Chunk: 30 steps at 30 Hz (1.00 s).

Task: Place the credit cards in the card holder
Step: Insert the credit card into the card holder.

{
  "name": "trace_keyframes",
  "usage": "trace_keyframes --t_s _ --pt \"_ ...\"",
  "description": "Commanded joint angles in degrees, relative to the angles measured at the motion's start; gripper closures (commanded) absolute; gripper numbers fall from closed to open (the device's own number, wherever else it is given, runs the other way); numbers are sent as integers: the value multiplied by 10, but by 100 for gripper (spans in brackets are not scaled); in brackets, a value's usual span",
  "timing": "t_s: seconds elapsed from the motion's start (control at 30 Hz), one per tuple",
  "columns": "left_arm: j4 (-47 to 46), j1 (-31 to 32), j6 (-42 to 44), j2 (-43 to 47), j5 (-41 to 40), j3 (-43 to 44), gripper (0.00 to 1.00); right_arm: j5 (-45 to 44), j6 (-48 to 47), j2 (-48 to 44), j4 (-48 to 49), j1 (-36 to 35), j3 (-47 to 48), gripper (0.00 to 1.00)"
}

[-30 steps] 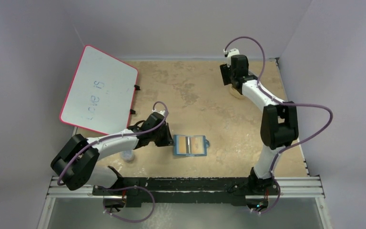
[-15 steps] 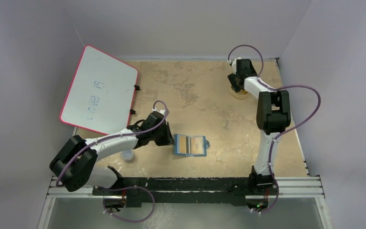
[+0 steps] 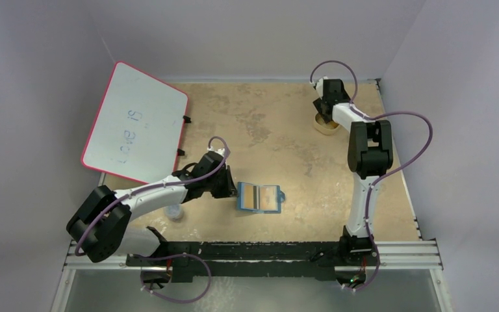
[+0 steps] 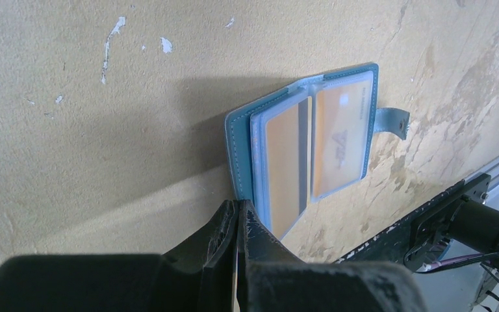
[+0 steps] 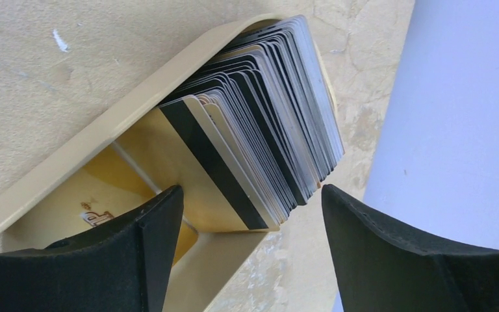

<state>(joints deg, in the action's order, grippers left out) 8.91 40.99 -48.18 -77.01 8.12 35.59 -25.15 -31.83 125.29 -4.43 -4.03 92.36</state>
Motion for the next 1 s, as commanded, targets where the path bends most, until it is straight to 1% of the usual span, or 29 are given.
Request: trace_keyframes --t_s 0.0,0.07,0.2,0.53,0.97 --pt "-9 0 13 7 -6 27 100 -27 -21 -5 36 7 22 23" --pt "-10 0 12 7 -6 27 100 -27 -22 -5 40 9 22 27" --pt "-10 -1 11 5 -6 26 100 -21 -22 -7 49 11 17 31" --pt "-16 0 8 3 -4 26 100 -20 -26 -3 56 14 25 51" --pt "-18 0 6 2 -1 29 100 -25 -24 -18 55 15 29 74"
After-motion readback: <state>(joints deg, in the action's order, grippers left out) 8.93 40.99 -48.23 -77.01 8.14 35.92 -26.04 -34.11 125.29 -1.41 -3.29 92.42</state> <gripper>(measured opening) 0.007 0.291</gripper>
